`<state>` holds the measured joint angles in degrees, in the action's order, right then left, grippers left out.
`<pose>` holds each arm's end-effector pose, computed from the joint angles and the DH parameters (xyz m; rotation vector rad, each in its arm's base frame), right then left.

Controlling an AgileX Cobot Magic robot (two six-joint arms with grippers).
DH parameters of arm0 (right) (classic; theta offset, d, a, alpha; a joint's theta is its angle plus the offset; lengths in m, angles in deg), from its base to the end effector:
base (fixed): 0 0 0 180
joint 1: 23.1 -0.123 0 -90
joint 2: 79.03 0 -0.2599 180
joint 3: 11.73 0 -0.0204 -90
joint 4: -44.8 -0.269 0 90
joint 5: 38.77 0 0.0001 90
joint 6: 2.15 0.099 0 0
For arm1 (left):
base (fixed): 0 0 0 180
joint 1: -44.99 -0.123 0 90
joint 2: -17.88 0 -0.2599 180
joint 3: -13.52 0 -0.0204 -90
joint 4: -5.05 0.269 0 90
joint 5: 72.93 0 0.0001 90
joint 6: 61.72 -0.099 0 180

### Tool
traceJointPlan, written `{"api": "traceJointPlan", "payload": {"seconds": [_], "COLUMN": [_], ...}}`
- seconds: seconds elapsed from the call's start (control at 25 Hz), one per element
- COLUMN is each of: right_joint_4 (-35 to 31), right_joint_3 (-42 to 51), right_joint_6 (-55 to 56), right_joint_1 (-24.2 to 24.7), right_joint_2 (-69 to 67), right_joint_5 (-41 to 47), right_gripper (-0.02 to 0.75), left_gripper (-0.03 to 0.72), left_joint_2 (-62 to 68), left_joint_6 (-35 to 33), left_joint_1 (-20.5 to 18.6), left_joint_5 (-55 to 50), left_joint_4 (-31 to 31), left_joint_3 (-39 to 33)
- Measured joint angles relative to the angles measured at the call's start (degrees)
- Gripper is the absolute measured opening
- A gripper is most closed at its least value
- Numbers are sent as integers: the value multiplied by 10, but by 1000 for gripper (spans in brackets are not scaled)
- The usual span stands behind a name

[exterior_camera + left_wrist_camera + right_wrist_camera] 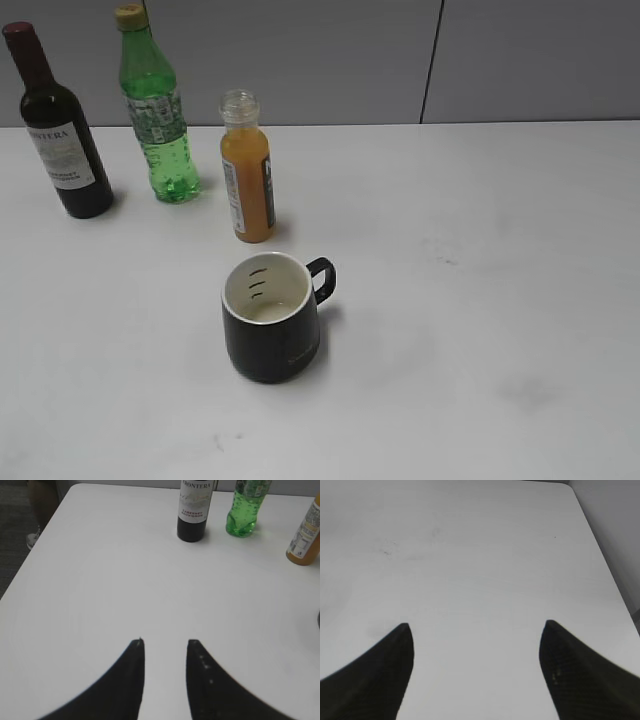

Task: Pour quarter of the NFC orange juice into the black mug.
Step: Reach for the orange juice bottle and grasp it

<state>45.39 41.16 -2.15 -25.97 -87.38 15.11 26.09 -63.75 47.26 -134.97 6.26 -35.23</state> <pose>0.0584 0.0021 0.2659 -0.0511 2.0086 0.0198 0.0437 0.0001 0.2758 0.0768 2.0754 0.0229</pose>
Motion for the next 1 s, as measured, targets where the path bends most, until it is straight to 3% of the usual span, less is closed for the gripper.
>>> {"api": "traceJointPlan", "payload": {"seconds": [1.0], "right_joint_4": [0], "right_joint_3": [0], "right_joint_6": [0], "right_joint_1": [0], "right_joint_2": [0], "right_joint_5": [0], "right_gripper": [594], "left_gripper": [231], "left_joint_2": [0], "left_joint_6": [0], "left_joint_1": [0], "left_joint_5": [0], "left_joint_4": [0], "left_joint_3": [0]}}
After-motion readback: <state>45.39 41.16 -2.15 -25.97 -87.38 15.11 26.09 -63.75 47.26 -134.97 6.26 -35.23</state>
